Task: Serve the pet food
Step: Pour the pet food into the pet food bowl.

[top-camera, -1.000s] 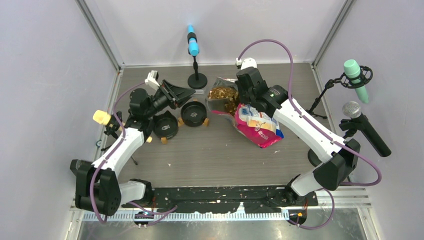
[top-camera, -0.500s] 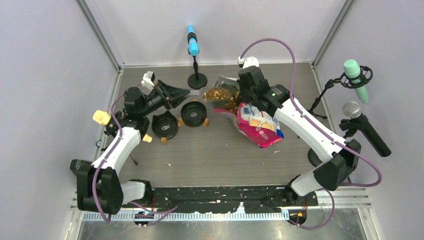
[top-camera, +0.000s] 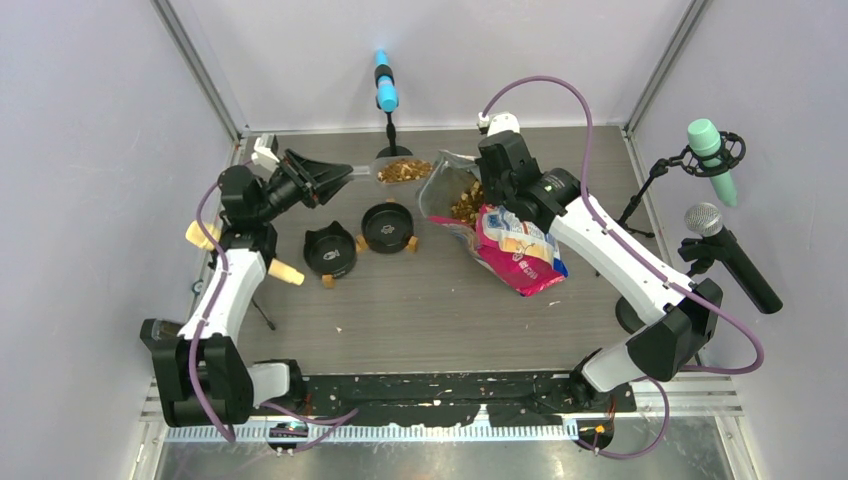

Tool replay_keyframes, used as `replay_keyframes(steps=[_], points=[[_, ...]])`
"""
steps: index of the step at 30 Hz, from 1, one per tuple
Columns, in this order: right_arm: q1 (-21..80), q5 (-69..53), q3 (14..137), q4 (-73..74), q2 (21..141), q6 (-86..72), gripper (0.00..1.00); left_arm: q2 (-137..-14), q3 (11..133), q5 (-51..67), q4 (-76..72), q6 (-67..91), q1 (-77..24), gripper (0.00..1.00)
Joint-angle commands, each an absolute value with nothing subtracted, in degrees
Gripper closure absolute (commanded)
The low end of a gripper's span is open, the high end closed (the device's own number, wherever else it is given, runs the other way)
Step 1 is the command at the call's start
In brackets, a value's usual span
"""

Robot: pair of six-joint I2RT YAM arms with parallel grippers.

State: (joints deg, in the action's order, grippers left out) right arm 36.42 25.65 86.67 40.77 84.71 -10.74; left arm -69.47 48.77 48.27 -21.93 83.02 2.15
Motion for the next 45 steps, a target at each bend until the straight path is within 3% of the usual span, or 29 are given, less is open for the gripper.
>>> replay_keyframes(steps=[1,22,45], points=[[35.5,26.2,88.0,39.7,84.8,-11.1,0.95,-69.1,53.1,50.7,-20.4,79.3,4.0,1.00],[35.2,26.8,89.7,40.0,85.6,-12.0,0.95,-79.7,56.5,65.1,-29.3,76.9,15.3,1.00],[35.0,26.8,92.0,41.6,87.8,-11.6,0.95,-85.0,64.2,63.4,-7.2,56.1,14.8,1.00]])
